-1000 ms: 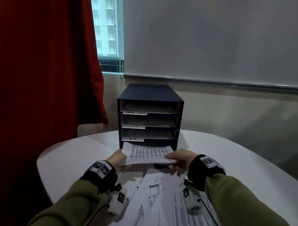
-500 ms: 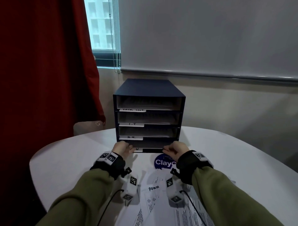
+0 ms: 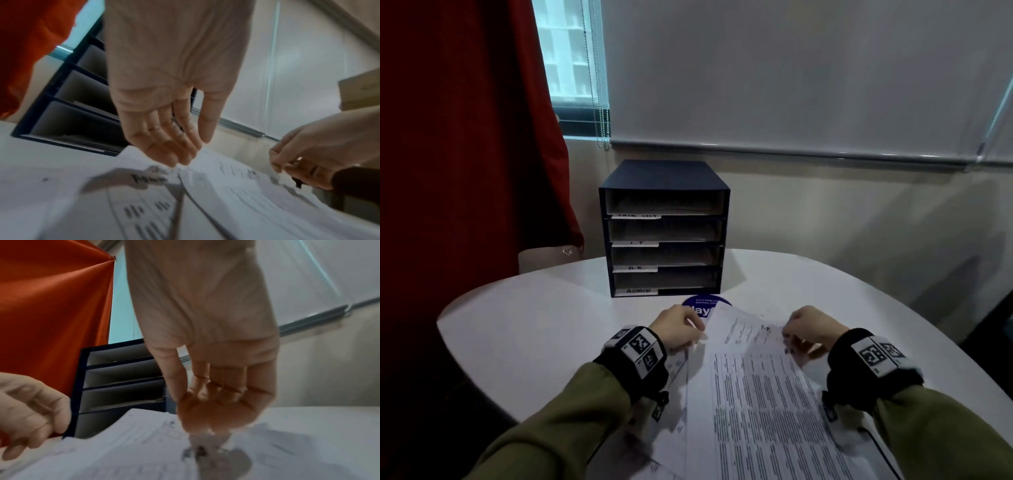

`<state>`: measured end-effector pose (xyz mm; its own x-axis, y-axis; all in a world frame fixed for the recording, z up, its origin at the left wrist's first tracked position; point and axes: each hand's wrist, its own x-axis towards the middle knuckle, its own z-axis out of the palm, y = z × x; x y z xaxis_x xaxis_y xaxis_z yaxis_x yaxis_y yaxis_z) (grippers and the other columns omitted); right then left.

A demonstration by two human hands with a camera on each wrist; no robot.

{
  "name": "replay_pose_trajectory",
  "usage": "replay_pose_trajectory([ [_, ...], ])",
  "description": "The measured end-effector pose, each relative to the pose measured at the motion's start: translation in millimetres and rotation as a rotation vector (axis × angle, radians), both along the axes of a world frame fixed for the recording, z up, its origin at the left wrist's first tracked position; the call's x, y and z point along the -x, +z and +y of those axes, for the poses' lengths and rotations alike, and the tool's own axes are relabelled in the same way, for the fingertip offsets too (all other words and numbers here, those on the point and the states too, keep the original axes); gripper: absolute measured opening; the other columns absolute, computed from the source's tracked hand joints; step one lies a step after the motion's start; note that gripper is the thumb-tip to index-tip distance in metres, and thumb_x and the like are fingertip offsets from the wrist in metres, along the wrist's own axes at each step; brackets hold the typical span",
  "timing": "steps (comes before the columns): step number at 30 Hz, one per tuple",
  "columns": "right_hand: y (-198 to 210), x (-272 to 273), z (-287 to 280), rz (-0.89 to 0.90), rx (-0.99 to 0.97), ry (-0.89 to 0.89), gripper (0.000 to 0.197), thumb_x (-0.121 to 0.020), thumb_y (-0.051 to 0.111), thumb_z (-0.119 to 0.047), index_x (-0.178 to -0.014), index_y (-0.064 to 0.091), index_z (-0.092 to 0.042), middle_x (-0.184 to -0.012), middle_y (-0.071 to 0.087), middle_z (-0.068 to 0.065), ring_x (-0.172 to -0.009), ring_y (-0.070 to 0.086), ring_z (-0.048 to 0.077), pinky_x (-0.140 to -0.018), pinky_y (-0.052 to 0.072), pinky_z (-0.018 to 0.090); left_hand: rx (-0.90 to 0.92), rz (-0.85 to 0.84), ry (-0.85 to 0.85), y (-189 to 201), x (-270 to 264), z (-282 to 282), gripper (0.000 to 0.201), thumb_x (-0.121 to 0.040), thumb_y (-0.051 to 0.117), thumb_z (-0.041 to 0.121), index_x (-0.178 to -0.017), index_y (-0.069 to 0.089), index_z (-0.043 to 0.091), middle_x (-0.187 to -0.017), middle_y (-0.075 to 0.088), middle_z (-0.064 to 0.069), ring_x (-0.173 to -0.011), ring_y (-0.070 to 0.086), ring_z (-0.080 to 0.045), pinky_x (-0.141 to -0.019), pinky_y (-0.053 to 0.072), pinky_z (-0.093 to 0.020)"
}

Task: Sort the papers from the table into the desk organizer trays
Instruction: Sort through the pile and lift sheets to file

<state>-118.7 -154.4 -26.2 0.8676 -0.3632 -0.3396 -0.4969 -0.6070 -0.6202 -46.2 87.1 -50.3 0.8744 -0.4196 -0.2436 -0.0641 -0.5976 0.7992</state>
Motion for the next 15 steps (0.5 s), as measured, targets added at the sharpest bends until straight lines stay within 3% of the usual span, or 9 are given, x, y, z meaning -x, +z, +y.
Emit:
replay_pose_trajectory([
  [2, -2, 26, -5, 0.159, 0.16, 0.067, 0.011, -0.083, 0.053, -0.004, -0.078, 0.063, -0.004, -0.069, 0.064, 0.012, -0.05, 0.058, 0.018, -0.047, 0.048, 0.02, -0.088, -0.005, -0.062, -4, 12, -8, 0.017, -0.084, 0.067, 0.017, -0.098, 0.057, 0.017, -0.097, 0.063, -0.006, -0.063, 0.058, -0.013, -0.048, 0.048, -0.02],
  [4, -8, 43, -10, 0.227, 0.175, 0.088, 0.012, -0.078, 0.054, 0.002, -0.084, 0.062, -0.003, -0.074, 0.061, 0.012, -0.059, 0.059, 0.022, -0.045, 0.048, 0.021, -0.097, 0.007, -0.075, -3, 20, -13, 0.025, -0.082, 0.069, 0.01, -0.103, 0.056, 0.015, -0.102, 0.058, -0.004, -0.065, 0.057, -0.009, -0.039, 0.043, -0.011],
  [6, -17, 52, -17, 0.168, 0.096, 0.024, 0.021, -0.079, 0.051, 0.006, -0.096, 0.057, -0.004, -0.08, 0.056, 0.011, -0.068, 0.056, 0.023, -0.046, 0.047, 0.024, -0.105, -0.035, -0.049, -1, 27, -14, 0.024, -0.08, 0.067, 0.002, -0.1, 0.061, 0.012, -0.097, 0.059, -0.005, -0.062, 0.056, -0.01, -0.035, 0.041, -0.013],
  [8, -20, 60, -22, 0.083, -0.028, -0.079, 0.028, -0.085, 0.051, 0.006, -0.11, 0.052, -0.008, -0.087, 0.051, 0.01, -0.07, 0.05, 0.019, -0.042, 0.045, 0.021, -0.172, -0.137, -0.072, 0, 32, -15, 0.017, -0.079, 0.061, 0.0, -0.088, 0.065, 0.014, -0.079, 0.061, -0.003, -0.049, 0.053, -0.009, -0.034, 0.037, -0.014],
  [10, -19, 66, -22, 0.02, -0.186, -0.16, 0.033, -0.087, 0.052, 0.008, -0.114, 0.05, -0.01, -0.087, 0.046, 0.011, -0.067, 0.044, 0.018, -0.035, 0.041, 0.014, -0.229, -0.208, -0.08, 0, 36, -16, 0.017, -0.081, 0.059, 0.005, -0.09, 0.066, 0.017, -0.079, 0.062, 0.0, -0.055, 0.058, -0.008, -0.044, 0.045, -0.016],
  [12, -21, 65, -22, 0.008, -0.225, -0.173, 0.037, -0.087, 0.057, 0.007, -0.118, 0.051, -0.011, -0.088, 0.048, 0.01, -0.069, 0.044, 0.018, -0.033, 0.039, 0.011, -0.358, -0.285, -0.096, -4, 37, -18, 0.034, -0.078, 0.06, 0.015, -0.111, 0.059, 0.022, -0.107, 0.058, 0.002, -0.092, 0.061, -0.012, -0.075, 0.052, -0.022],
  [13, -23, 62, -23, 0.014, -0.22, -0.172, 0.039, -0.086, 0.06, 0.005, -0.121, 0.052, -0.01, -0.091, 0.049, 0.01, -0.071, 0.045, 0.018, -0.035, 0.04, 0.012, -0.427, -0.298, -0.113, -7, 37, -19, 0.045, -0.075, 0.061, 0.018, -0.119, 0.053, 0.024, -0.117, 0.053, 0.003, -0.105, 0.057, -0.014, -0.087, 0.051, -0.026],
  [15, -24, 57, -23, 0.029, -0.148, -0.141, 0.044, -0.084, 0.064, 0.0, -0.125, 0.051, -0.01, -0.09, 0.052, 0.01, -0.074, 0.048, 0.019, -0.046, 0.046, 0.02, -0.499, -0.301, -0.124, -11, 38, -22, 0.054, -0.071, 0.062, 0.017, -0.123, 0.049, 0.025, -0.124, 0.047, 0.003, -0.113, 0.052, -0.017, -0.096, 0.049, -0.031],
])
